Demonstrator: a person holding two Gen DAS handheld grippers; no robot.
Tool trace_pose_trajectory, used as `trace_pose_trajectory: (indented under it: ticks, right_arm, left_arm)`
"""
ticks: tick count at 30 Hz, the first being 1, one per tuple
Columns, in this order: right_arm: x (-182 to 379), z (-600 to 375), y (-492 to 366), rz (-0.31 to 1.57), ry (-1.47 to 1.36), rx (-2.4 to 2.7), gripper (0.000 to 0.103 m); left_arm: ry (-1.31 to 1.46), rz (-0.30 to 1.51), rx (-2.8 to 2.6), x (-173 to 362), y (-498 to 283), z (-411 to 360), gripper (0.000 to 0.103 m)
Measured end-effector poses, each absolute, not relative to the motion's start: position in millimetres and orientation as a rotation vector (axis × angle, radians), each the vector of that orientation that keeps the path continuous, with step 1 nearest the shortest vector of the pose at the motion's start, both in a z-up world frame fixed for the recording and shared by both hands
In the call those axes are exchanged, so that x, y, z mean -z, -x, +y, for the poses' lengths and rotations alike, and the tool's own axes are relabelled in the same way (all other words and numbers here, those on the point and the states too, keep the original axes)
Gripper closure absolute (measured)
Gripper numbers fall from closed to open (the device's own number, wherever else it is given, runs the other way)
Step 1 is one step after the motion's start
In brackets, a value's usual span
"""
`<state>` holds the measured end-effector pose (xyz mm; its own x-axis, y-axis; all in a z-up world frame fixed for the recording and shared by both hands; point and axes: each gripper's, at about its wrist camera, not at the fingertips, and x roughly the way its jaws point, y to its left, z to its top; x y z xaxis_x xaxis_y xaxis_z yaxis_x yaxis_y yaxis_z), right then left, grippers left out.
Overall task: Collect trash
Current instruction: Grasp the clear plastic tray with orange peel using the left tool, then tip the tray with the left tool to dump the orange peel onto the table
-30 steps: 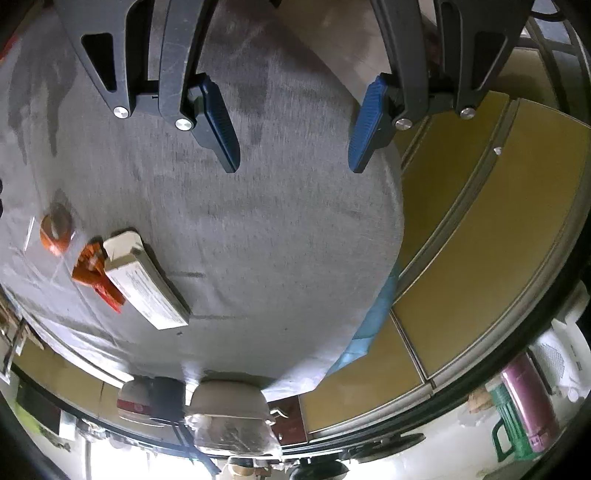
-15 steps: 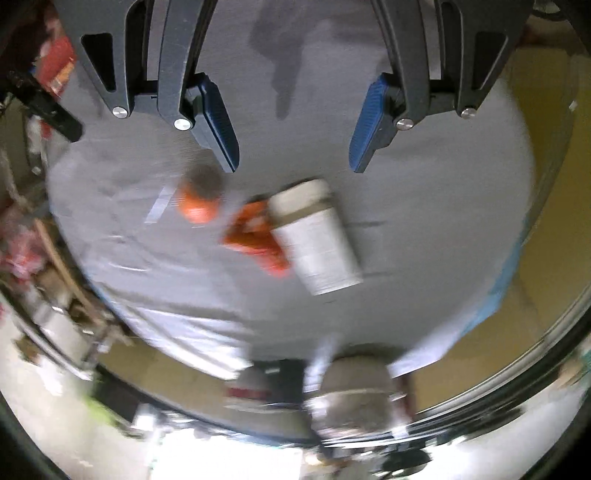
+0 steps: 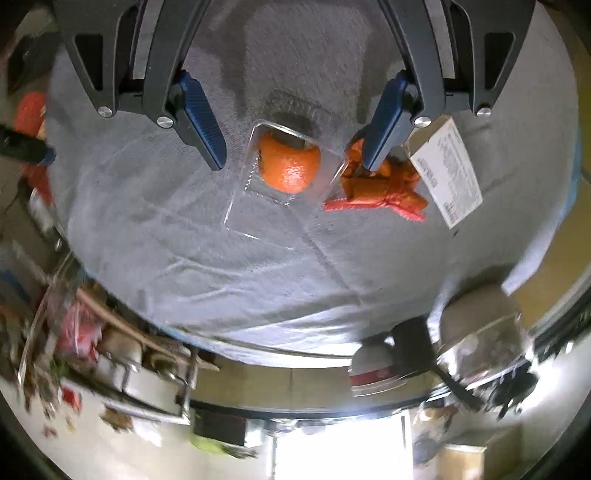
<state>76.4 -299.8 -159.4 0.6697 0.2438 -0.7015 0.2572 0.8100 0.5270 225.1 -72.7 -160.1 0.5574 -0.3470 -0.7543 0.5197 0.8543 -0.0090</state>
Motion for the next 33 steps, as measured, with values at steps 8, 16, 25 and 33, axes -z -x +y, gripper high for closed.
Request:
trace_pose_trajectory:
  ticks: [8, 16, 25, 33]
  right_arm:
    - [157.6, -294.3, -78.4, 0.848, -0.636, -0.008, 0.039]
    - [154.4, -294.3, -76.8, 0.838, -0.643, -0.009, 0.039]
    - [145.7, -294.1, -70.3, 0.810, -0.634, -0.002, 0.039]
    - [144.2, -291.4, -68.2, 0.805, -0.626, -0.005, 0.039]
  left_arm:
    - [-0.201, 0.948, 0.558, 184.1, -241.8, -76.4, 0.052]
    - [0.095, 1.068, 0.684, 167.2, -237.3, -58.8, 0.053]
    - [1.301, 1.283, 0.940, 208.6, -232.4, -17.8, 0.053]
    - [1.461, 1.356, 1.067, 210.6, -210.4, -49.5, 0.053]
